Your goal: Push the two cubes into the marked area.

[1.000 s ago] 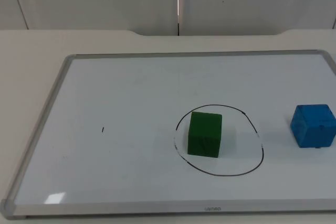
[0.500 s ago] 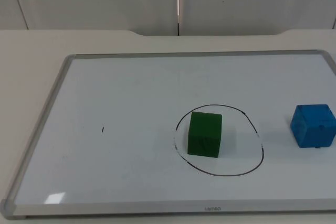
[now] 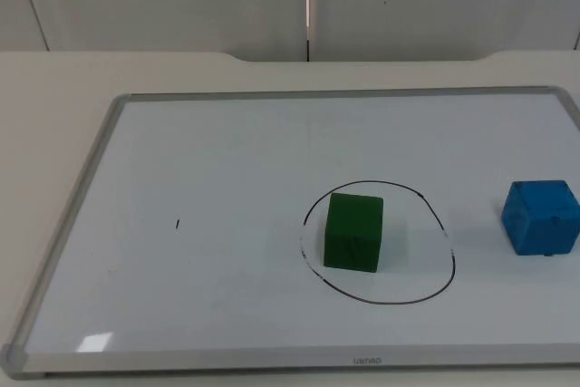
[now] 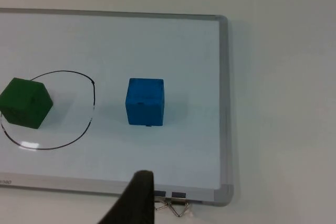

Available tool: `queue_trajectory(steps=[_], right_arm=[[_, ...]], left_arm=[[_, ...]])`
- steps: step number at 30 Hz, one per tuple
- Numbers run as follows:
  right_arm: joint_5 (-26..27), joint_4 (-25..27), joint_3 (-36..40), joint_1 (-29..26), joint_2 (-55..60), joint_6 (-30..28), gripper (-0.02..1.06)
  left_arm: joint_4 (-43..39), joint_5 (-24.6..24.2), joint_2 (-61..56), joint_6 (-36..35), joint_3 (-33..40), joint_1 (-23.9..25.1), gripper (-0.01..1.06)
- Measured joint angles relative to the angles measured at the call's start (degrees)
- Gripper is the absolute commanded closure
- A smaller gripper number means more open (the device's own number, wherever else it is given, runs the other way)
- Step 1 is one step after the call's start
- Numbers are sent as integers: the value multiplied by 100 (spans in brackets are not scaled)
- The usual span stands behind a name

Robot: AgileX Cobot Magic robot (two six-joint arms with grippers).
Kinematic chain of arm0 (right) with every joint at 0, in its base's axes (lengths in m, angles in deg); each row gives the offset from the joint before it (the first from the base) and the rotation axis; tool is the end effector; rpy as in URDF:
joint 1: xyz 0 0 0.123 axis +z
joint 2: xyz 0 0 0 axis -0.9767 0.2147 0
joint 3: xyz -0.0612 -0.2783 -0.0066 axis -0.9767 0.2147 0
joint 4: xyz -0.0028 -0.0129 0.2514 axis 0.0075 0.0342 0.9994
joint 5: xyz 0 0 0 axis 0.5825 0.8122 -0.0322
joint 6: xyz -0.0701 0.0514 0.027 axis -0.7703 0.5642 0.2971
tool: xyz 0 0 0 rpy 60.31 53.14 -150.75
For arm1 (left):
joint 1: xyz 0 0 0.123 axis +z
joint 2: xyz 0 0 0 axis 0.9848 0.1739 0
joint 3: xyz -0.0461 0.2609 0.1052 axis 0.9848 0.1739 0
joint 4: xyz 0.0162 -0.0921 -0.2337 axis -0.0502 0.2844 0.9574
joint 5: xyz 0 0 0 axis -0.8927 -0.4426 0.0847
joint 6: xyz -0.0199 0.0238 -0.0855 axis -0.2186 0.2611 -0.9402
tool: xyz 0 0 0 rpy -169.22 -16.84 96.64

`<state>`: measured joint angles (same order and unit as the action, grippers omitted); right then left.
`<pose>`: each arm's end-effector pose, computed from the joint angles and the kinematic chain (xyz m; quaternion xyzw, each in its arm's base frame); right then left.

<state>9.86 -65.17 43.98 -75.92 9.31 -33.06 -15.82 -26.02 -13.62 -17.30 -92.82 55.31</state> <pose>-0.0079 0.0019 0.2816 -0.0276 0.8537 0.0128 0.5199 -0.0048 0.0002 0.2756 0.1838 0.8381 -0.1201 0.4993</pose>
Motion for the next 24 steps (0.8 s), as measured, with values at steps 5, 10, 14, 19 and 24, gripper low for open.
queue_trajectory(steps=[5,10,14,19,24], right_arm=[[0,0,0,0,0,0,-1],[0,0,0,0,0,0,0],[0,0,0,0,0,9,0],[0,0,0,0,0,9,2],[0,0,-78,0,458,9,6]], left_arm=[[-13,0,0,0,0,0,105],[-13,0,0,0,0,0,105],[-13,0,0,0,0,0,105],[-13,0,0,0,0,0,105],[-13,0,0,0,0,0,105]])
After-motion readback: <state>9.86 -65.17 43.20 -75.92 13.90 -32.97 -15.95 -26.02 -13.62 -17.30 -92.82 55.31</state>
